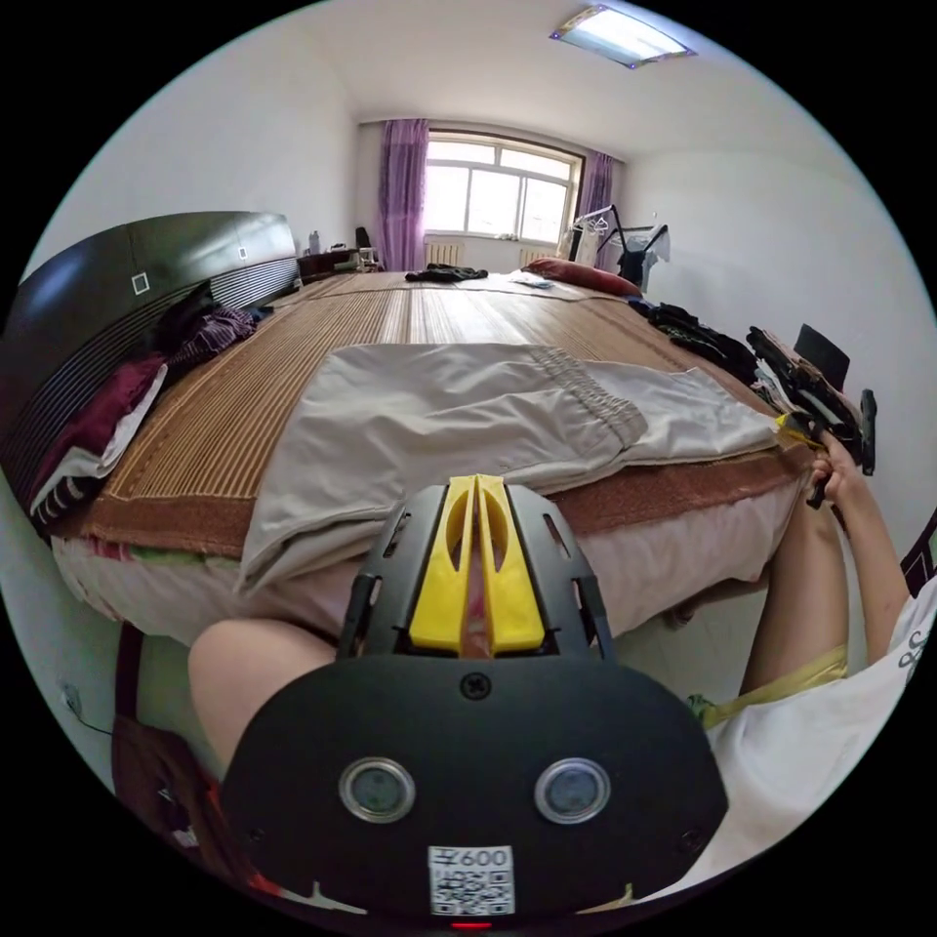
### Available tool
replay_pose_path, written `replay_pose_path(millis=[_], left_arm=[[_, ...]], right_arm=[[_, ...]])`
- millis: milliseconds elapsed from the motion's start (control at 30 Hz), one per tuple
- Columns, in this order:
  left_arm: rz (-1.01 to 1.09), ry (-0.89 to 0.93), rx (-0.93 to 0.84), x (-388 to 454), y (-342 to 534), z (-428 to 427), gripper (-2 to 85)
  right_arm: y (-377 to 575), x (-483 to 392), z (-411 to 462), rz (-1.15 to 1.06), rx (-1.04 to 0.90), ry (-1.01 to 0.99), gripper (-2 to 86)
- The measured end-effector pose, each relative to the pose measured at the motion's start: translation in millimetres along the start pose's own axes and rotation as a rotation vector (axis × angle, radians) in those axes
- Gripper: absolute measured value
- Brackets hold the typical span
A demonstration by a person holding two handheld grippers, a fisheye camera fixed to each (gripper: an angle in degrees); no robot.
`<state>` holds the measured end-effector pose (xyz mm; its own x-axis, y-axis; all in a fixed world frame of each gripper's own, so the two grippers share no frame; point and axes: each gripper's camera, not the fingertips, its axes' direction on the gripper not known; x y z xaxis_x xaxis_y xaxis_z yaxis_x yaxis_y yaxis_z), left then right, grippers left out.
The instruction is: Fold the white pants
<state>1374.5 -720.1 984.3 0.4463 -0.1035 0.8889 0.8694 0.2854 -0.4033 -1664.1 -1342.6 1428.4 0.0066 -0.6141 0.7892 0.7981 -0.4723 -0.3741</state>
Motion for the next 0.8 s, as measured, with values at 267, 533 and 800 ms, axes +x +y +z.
replay_pose_path(millis=[267, 533, 800], left_arm=[[-0.056, 0.037, 0.03, -1, -17, -53, 0.2], [-0.097, 0.068, 0.111, 7, -28, -119, 0.2], [-0.25, 0.282, 0.081, -21, -51, -192, 0.2]], right_arm=[[15, -56, -12, -0.09, 0.115, -0.269, -0.9], [52, -216, 9, -0.377, 0.012, -0.696, -0.9], [222, -393, 17, -0.792, -0.171, -0.861, -0.9]])
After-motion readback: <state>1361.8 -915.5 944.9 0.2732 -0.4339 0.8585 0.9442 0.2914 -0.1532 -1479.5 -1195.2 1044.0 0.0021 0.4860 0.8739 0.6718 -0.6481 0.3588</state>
